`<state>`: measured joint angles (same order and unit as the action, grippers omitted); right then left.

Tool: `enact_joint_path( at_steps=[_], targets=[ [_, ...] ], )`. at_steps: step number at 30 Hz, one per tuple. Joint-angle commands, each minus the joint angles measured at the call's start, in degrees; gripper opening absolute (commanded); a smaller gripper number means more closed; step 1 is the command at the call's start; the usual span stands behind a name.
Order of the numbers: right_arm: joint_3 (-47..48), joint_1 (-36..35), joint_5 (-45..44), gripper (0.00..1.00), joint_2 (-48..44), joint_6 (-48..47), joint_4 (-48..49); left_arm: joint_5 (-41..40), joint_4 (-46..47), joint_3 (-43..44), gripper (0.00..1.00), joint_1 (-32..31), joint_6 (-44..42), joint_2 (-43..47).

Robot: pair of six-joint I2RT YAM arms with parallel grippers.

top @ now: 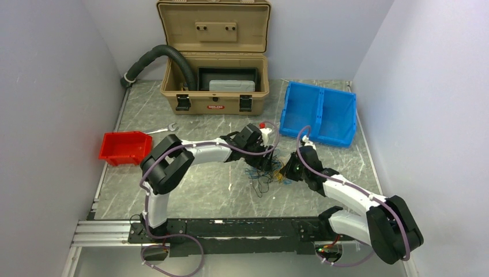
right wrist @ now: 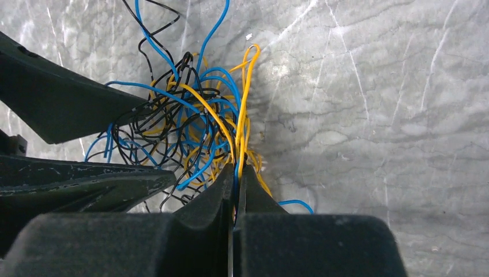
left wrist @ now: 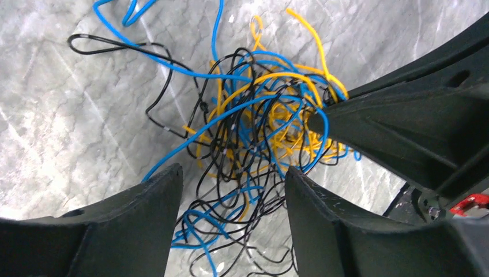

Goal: Untangle the cables

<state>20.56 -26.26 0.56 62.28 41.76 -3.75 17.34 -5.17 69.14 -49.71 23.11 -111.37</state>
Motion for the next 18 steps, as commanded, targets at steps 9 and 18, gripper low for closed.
enact_joint_path(
  at_steps=[9, 18],
  targets=[
    [-1.03, 0.32, 0.81, 0.00, -1.45, 1.75, 2.47, 2.24, 4.71, 1.03, 0.00, -0.42, 7.05, -3.91],
    [-0.63, 1.56, -13.95, 0.00, -12.48, 5.80, -10.62, -1.69, 11.58, -17.38, 0.00, 9.68, 7.64, 11.08]
  ],
)
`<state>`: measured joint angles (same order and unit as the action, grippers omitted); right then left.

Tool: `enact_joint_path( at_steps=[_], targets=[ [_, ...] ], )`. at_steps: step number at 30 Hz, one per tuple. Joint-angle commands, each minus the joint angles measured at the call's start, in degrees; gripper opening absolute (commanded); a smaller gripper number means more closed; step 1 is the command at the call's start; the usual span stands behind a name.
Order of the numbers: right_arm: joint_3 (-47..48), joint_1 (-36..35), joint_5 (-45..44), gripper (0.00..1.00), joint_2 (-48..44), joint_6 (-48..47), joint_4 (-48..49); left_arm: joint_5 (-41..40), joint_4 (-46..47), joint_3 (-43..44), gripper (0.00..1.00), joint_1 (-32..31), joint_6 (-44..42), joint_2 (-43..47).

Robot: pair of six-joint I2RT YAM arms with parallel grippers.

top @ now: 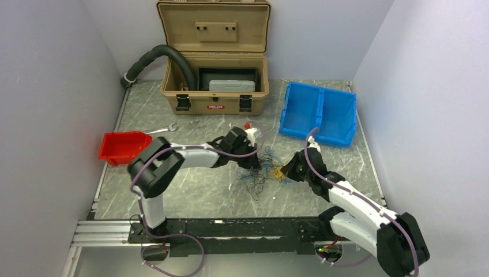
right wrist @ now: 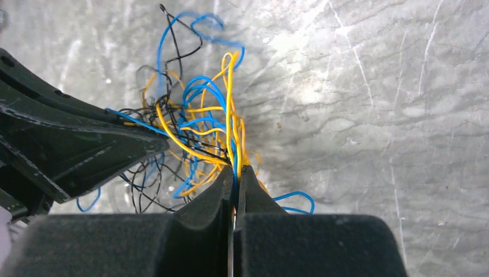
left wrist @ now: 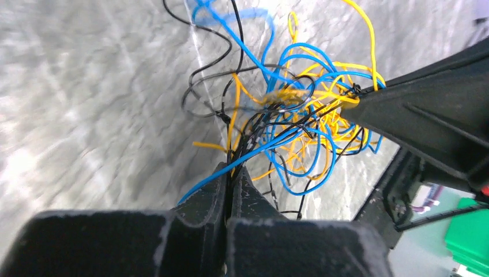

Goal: Untangle the cables

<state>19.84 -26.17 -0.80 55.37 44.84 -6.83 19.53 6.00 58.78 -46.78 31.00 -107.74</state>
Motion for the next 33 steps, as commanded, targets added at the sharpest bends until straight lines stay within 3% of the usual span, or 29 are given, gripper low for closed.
enact_joint_path(
  at_steps=[1, 11, 15, 22, 25, 27, 30, 31, 32, 33],
  targets=[
    [-0.08, 1.74, -13.66, 0.00, -7.33, 3.29, -8.46, -4.39, 0.46, -8.70, 0.00, 7.87, -0.62, 9.46],
    [1.22, 3.02, -23.17, 0.00, -13.24, 10.36, -18.05, -22.47, -11.98, -15.89, 0.00, 13.37, -1.22, 26.06],
    [0.84, 3.21, -21.96, 0.00, -14.65, 9.02, -16.92, -26.36, -14.68, -17.47, 0.00, 16.24, -1.56, 31.06],
    [0.82, 3.25, -0.84, 0.06, -9.17, -2.89, -2.72, -19.10, -12.91, -16.95, 0.00, 16.36, -5.10, 32.84],
    [1.02, 3.17, 13.65, 0.00, -6.89, -7.21, 5.61, -14.87, -10.71, -17.57, 0.00, 16.09, -5.59, 33.43],
    [0.79, 3.10, 21.95, 0.00, -6.40, -7.23, 12.19, -13.10, -9.74, -17.82, 0.00, 15.72, -6.24, 34.25],
    [1.00, 3.14, 27.37, 0.00, -5.98, -6.12, 16.97, -13.80, -10.31, -17.30, 0.00, 14.65, -6.94, 35.70],
    [1.38, 3.15, 27.31, 0.02, -5.47, -6.04, 16.95, -14.45, -10.71, -17.04, 0.00, 14.21, -7.10, 36.05],
    [1.92, 3.12, 26.72, 0.12, -4.65, -5.99, 16.03, -14.74, -11.01, -16.89, 0.00, 13.80, -7.22, 36.18],
    [2.71, 3.22, 24.89, 0.33, -3.51, -6.42, 14.10, -14.73, -11.27, -16.52, 0.01, 13.53, -7.27, 36.09]
  ],
)
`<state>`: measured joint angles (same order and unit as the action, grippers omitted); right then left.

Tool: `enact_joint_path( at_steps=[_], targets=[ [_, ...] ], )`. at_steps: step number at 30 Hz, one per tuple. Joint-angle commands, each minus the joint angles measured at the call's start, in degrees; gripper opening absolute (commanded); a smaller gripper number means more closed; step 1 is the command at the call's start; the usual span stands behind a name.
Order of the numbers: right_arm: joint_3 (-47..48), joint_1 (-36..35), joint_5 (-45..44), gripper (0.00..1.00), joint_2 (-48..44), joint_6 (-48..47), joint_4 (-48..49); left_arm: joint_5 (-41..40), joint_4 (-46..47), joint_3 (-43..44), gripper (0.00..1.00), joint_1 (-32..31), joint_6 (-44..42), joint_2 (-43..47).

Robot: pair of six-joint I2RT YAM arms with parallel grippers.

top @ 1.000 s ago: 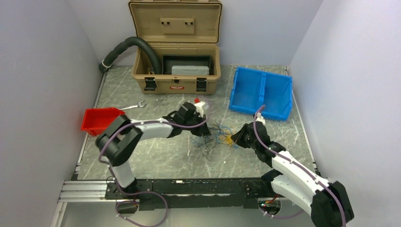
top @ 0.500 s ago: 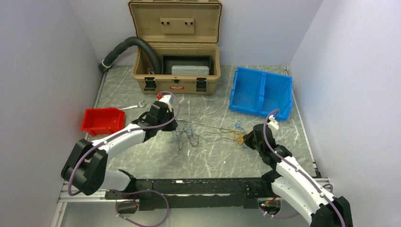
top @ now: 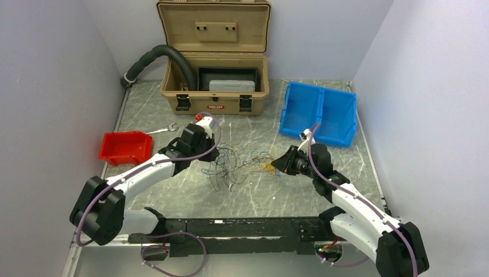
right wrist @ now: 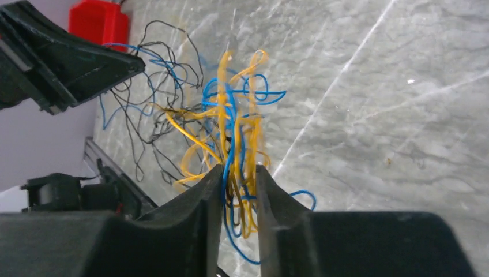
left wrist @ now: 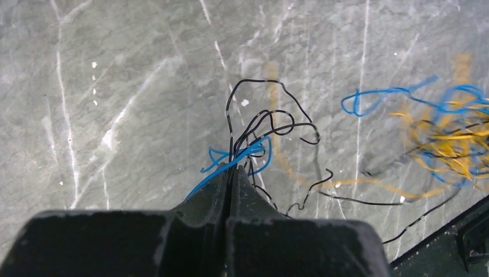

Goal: Untangle the cables

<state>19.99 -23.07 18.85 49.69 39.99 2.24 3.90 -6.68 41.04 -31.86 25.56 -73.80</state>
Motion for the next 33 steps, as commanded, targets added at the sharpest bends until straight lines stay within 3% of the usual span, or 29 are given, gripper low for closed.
enact_joint_path(
  at_steps=[1, 3, 6, 7, 9, 13, 14, 15, 21, 30, 33],
  targets=[
    [3.56, 0.13, 3.12, 0.47, 3.37, -2.21, 2.48, 1.02, 1.02, 1.64, 0.04, -1.65, -1.91, 1.70],
    [4.56, 0.13, -0.67, 0.58, 5.82, -2.93, -1.52, 1.54, 0.16, 2.53, 0.20, -2.38, -2.47, 0.73],
    [4.70, 0.14, -4.41, 0.59, 6.20, -2.56, -4.94, -2.00, -1.13, 3.61, 0.56, -7.01, -5.55, 1.06],
    [4.31, 0.14, -4.65, 0.59, 5.67, -2.61, -4.94, -3.42, -1.76, 4.22, 0.63, -7.94, -6.06, 1.25],
    [3.43, 0.11, -4.78, 0.62, 4.27, -2.66, -4.55, -3.72, -2.97, 5.71, 0.68, -9.95, -7.16, 1.02],
    [2.56, 0.14, -5.46, 0.79, 2.06, -3.82, -5.17, -3.64, -3.44, 7.94, 0.75, -10.16, -7.66, -0.70],
    [2.52, 0.12, -5.11, 0.80, 1.86, -4.41, -5.35, -2.86, -2.99, 8.21, 0.80, -10.20, -7.97, -1.30],
    [2.47, 0.17, -4.79, 0.79, 1.81, -5.01, -5.50, -2.54, -2.95, 8.83, 0.97, -10.30, -7.93, -2.07],
    [0.03, 0.05, 2.16, 0.66, 4.92, -5.65, 1.08, 4.97, -0.60, 12.39, 0.99, -10.82, -8.59, -9.04],
    [-4.12, 0.04, 6.69, 0.53, 14.04, -3.87, 12.80, 17.13, 3.55, 20.10, 0.92, -14.96, -10.33, -23.37],
    [-5.12, 0.00, 7.61, 0.43, 17.40, -3.31, 16.08, 19.10, 4.14, 22.09, 0.92, -15.57, -9.41, -27.57]
  ],
)
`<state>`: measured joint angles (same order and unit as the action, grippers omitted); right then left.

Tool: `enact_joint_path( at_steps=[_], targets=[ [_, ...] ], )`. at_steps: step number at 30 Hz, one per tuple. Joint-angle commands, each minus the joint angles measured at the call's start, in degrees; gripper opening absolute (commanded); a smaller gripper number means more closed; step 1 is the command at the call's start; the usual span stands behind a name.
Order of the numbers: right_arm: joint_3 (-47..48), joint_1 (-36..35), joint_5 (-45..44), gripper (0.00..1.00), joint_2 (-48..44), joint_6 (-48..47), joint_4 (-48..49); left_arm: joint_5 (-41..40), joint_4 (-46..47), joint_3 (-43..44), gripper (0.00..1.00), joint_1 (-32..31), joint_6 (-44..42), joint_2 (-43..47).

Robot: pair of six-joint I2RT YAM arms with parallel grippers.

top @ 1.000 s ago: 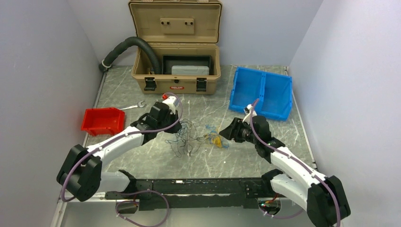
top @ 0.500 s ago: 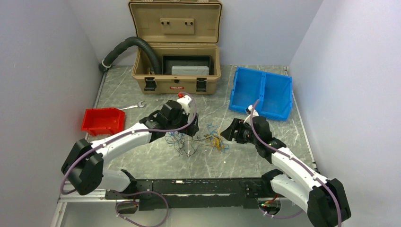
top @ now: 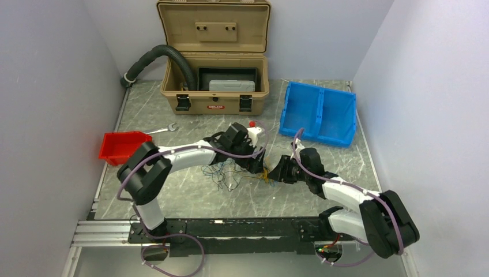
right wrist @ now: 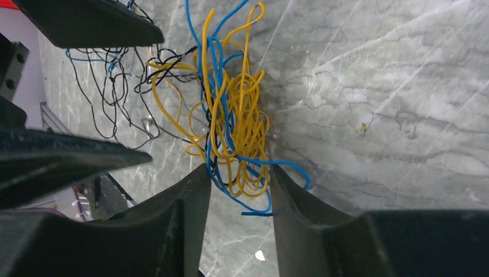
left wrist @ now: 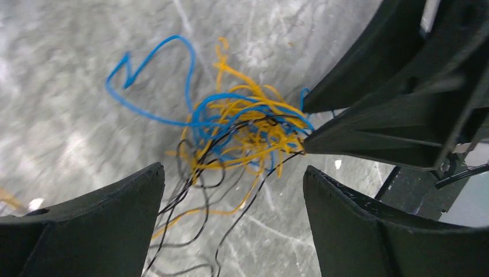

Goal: Untangle the cables

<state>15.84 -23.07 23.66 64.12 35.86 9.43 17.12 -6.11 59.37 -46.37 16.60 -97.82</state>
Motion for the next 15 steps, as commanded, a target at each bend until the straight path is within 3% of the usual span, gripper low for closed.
enact_joint_path(
  at_steps=[1, 3, 7, 13, 15],
  targets=[
    [-1.06, -0.05, 2.71, 0.35, 3.84, 0.98, 9.37, 6.05, 3.45, 4.56, 0.91, -1.17, -0.10, -5.14],
    [-0.98, -0.02, 1.50, 0.20, 4.80, 1.30, 9.00, 6.08, 2.99, 5.88, 0.89, -1.32, 0.74, -7.88],
    [-0.86, 0.00, -0.73, 0.00, 4.70, 1.98, 7.25, 6.31, 7.26, 3.37, 0.88, -1.95, 3.61, -9.83],
    [-0.68, -0.09, -3.04, 0.00, 3.81, 2.81, 5.01, 11.38, 16.96, 0.34, 0.72, -2.20, 9.08, -11.96],
    [0.16, -0.05, -3.64, 0.00, 4.09, 2.63, 3.61, 12.98, 22.66, -2.16, 0.51, -2.08, 12.34, -12.09]
  ],
)
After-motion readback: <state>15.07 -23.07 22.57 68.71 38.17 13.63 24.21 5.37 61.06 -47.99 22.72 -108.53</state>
